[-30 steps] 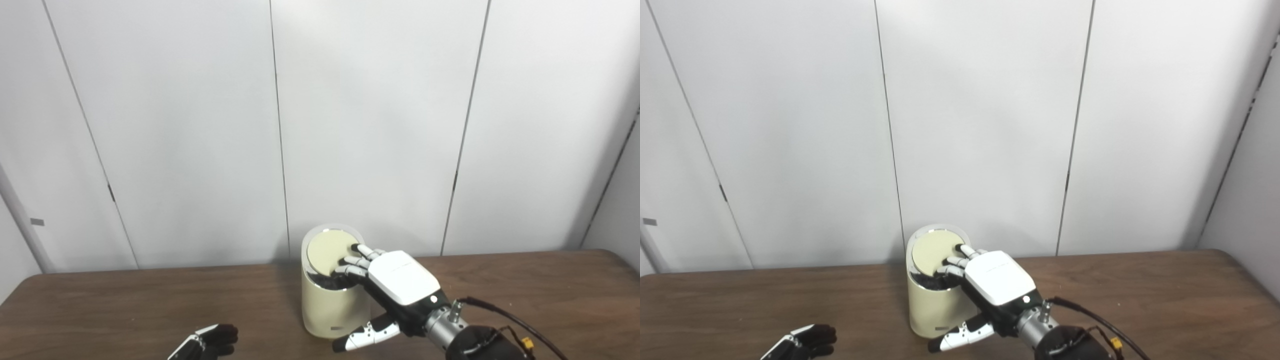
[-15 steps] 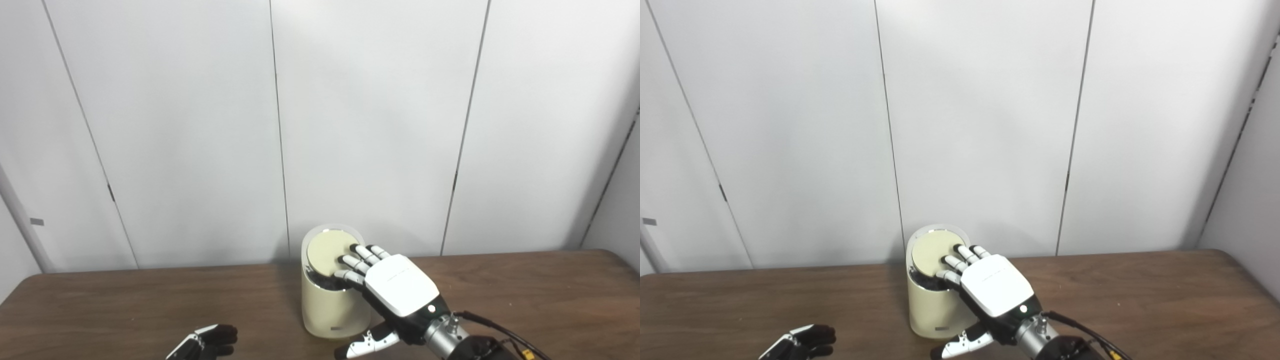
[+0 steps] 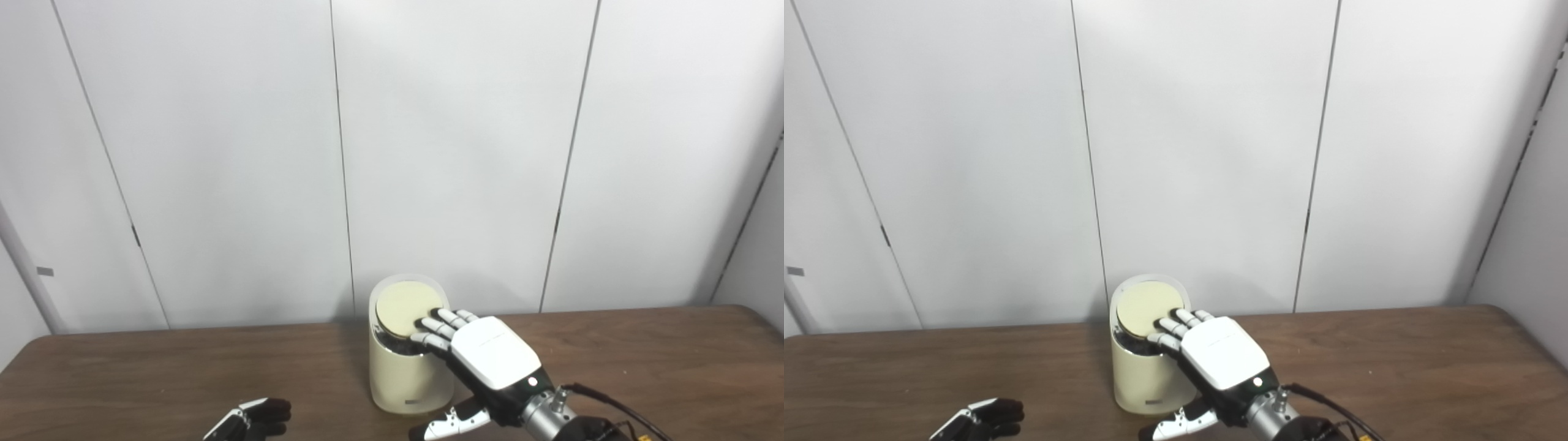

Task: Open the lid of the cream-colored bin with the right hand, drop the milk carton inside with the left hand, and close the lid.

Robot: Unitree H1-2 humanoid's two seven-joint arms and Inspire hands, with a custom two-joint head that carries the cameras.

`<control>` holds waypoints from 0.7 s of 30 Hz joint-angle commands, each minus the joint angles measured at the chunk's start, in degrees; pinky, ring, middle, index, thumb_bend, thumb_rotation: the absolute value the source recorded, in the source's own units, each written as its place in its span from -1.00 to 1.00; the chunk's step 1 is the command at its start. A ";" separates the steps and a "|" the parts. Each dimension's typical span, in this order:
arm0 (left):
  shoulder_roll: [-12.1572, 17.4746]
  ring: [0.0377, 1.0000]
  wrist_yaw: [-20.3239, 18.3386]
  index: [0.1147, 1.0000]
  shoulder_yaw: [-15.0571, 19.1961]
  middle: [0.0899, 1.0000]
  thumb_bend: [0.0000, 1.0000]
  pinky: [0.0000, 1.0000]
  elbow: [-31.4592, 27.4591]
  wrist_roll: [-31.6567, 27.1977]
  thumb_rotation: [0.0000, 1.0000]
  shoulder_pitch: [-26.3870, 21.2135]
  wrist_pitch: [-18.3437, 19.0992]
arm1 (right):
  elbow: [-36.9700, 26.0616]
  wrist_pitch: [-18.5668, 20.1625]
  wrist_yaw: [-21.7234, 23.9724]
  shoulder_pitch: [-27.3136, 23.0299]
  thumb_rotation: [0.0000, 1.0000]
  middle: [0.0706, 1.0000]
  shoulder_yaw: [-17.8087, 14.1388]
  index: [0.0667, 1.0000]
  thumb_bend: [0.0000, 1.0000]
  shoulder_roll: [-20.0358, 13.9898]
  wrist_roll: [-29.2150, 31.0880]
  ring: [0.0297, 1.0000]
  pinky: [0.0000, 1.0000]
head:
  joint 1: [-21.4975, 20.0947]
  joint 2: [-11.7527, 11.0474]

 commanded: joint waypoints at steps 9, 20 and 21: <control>0.20 0.40 -0.19 0.28 0.06 0.35 -0.26 0.41 -4.55 0.40 0.23 0.48 0.59 | 4.95 4.78 5.12 -1.77 0.48 0.72 -3.04 0.68 0.40 0.28 8.78 0.90 0.88 | 0.22 1.12; 0.02 0.38 -0.20 0.28 -0.02 0.35 -0.22 0.37 -5.54 0.99 0.24 0.81 1.60 | 6.31 2.03 2.35 -3.19 0.40 0.57 -1.01 0.58 0.56 -0.65 9.40 0.79 0.83 | 0.58 1.81; 0.00 0.38 -0.17 0.27 -0.03 0.35 -0.22 0.37 -5.58 1.10 0.24 0.82 1.69 | 6.19 1.67 2.27 -3.49 0.45 0.56 -0.15 0.67 0.56 -1.00 8.33 0.78 0.84 | 0.59 1.83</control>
